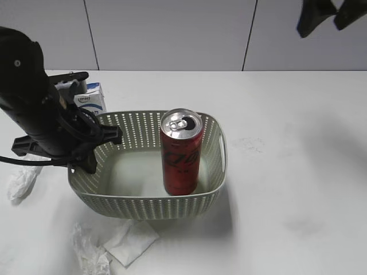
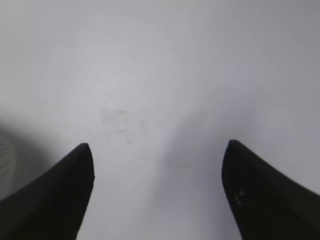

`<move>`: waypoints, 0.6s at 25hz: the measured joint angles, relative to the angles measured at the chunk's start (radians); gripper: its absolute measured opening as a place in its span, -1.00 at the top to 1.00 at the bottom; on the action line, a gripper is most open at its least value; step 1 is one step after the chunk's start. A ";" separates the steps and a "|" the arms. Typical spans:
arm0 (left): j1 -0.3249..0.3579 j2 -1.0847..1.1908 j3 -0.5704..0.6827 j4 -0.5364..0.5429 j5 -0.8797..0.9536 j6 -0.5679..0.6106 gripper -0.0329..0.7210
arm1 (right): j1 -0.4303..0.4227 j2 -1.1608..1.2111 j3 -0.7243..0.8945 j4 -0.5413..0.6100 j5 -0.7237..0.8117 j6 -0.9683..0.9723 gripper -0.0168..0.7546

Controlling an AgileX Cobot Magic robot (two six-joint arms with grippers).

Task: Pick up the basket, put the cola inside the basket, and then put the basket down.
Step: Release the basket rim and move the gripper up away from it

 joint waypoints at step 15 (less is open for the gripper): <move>0.000 0.000 0.000 -0.018 0.005 0.000 0.92 | -0.114 -0.612 0.697 0.006 -0.034 0.003 -0.57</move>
